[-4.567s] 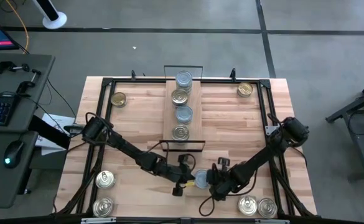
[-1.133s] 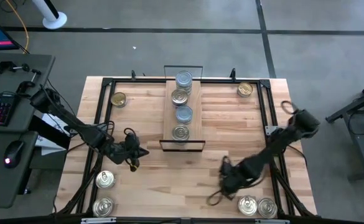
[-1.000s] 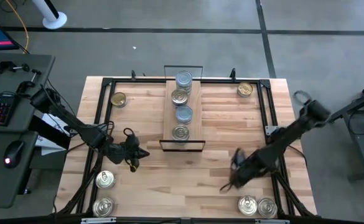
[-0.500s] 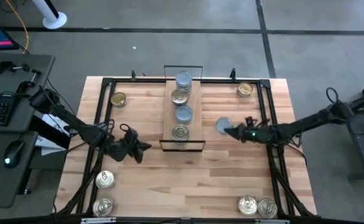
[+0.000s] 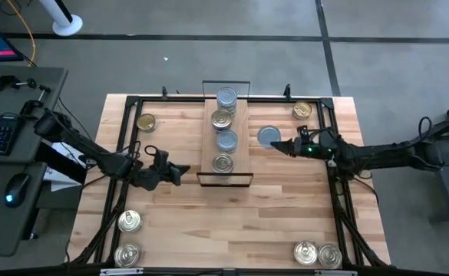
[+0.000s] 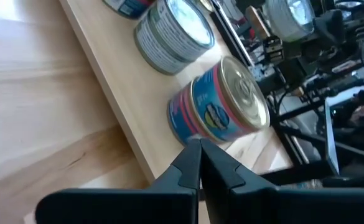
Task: Stack canned seafood by type on shelf
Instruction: Stack the green tuna can on top of the green tuna can on the shelf
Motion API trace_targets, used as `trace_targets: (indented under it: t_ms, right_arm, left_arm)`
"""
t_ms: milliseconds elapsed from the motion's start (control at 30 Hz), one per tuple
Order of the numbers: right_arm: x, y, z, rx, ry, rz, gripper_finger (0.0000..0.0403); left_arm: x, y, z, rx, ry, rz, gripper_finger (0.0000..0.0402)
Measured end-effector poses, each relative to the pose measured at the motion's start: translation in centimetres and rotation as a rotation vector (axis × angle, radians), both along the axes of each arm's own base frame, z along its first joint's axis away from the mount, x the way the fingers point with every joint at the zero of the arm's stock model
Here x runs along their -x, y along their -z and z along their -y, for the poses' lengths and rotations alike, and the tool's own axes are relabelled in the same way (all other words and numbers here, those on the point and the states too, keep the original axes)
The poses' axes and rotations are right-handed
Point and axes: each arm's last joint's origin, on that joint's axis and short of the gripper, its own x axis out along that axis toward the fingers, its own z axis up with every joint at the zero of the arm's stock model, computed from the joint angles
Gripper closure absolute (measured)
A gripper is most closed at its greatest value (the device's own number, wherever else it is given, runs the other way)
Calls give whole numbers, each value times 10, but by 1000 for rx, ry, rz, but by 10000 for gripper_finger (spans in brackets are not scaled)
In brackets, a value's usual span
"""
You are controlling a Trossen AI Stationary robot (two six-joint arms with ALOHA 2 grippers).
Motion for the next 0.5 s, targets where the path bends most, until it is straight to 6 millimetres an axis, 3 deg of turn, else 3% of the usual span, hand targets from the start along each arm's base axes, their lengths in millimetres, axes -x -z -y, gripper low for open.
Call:
trace_targets:
  t_ms: [133, 333, 500]
  right_arm:
    - [-15, 6, 11, 2, -49, -68, 292]
    - [-41, 10, 30, 21, -75, -24, 292]
    - [-72, 16, 40, -22, -117, -46, 292]
  left_arm:
    - [-2, 0, -5, -2, -26, 1, 401]
    - [-4, -1, -10, -39, -23, -15, 401]
    - [-4, 0, -10, -36, 3, -26, 401]
